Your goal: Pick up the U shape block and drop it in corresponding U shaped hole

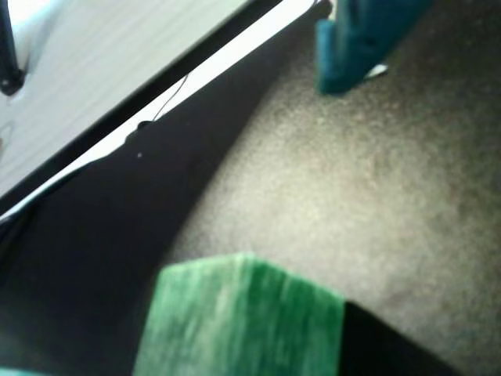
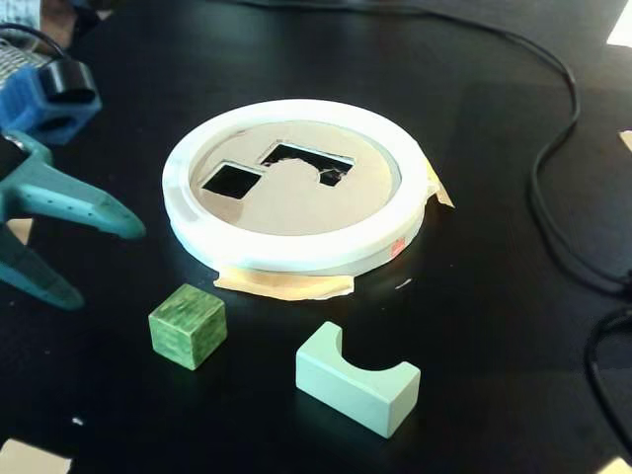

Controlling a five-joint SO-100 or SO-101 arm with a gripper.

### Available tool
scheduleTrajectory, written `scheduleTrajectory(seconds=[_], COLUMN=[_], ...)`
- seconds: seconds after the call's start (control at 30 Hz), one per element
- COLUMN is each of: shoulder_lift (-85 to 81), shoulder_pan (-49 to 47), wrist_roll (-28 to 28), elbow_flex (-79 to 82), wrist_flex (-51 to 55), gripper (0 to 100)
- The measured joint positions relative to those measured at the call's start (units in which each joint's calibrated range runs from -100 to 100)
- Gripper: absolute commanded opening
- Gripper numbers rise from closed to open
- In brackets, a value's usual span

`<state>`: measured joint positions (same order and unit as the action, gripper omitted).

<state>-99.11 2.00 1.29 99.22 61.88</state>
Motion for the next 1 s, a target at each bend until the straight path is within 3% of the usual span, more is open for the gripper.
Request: scheduleTrajectory(seconds=[0.43,0.7,1.0], shoulder_lift=[0.00,-0.09,4.55], shoulder_pan=[0.00,-0.20,0.00], wrist_roll=[0.00,0.00,-0.05], elbow_flex=[0.00,-0.88,-11.32], wrist_flex=[-1.26,-16.78,-21.44], gripper=[96,97,95])
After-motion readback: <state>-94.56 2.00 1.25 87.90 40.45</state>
